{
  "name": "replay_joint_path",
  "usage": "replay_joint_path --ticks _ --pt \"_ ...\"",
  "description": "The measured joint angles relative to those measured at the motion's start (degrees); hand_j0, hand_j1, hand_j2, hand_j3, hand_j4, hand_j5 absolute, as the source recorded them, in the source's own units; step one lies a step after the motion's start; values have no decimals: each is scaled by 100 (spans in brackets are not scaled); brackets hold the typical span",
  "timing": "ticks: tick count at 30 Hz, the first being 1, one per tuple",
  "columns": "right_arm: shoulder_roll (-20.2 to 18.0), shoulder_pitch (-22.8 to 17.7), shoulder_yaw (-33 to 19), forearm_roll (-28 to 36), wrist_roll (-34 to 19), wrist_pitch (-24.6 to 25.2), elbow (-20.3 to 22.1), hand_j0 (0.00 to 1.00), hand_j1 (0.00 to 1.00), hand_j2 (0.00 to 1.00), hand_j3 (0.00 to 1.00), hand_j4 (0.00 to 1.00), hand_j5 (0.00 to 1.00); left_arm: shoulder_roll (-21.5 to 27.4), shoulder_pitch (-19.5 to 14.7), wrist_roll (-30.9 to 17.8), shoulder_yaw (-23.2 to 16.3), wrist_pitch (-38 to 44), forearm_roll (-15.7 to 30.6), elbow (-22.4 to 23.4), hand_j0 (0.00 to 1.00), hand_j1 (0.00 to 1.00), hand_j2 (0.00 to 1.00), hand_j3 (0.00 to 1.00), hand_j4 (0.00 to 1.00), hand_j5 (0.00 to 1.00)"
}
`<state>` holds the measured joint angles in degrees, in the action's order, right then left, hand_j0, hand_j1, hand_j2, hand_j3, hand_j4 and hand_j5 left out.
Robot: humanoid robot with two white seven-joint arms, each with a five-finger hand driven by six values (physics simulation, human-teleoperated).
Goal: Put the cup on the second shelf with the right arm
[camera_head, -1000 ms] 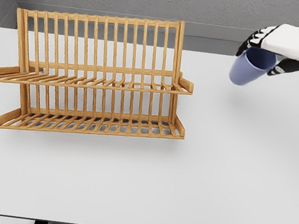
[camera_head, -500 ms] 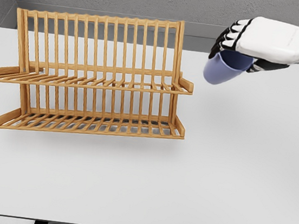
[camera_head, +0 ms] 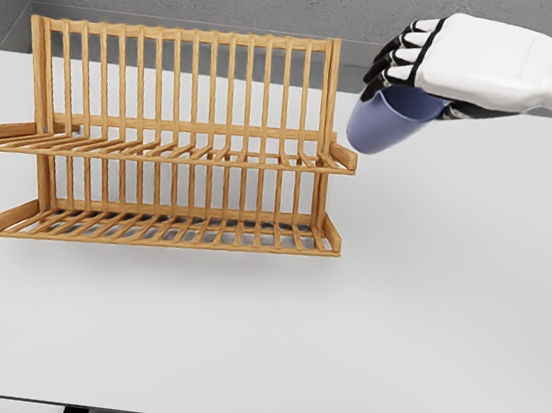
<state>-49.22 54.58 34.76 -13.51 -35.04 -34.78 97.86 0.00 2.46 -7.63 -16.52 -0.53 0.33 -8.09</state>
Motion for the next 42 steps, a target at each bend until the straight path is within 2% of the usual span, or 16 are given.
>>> replay_joint_path --ticks 4,5,12,22,30,34,35,42 --pt "16 35 -1 -5 1 3 96 70 70 70 70 70 70 0 0 0 0 0 0 0 100 100 100 100 100 100" --pt "41 61 -1 -11 1 2 123 65 65 65 65 65 65 0 0 0 0 0 0 0 100 100 100 100 100 100" --pt "236 255 0 3 1 2 245 65 65 65 65 65 65 0 0 0 0 0 0 0 100 100 100 100 100 100" --pt "592 290 159 17 1 -37 260 67 67 67 67 67 67 0 0 0 0 0 0 0 100 100 100 100 100 100" --pt "595 211 409 -7 6 -38 260 67 67 67 67 67 67 0 0 0 0 0 0 0 100 100 100 100 100 100" --pt "577 211 424 -4 5 -38 260 70 70 70 70 70 70 0 0 0 0 0 0 0 100 100 100 100 100 100" --pt "574 202 426 -3 5 -38 260 77 77 77 77 77 77 0 0 0 0 0 0 0 100 100 100 100 100 100" --pt "505 123 468 13 3 -38 261 79 79 79 79 79 79 0 0 0 0 0 0 0 100 100 100 100 100 100"
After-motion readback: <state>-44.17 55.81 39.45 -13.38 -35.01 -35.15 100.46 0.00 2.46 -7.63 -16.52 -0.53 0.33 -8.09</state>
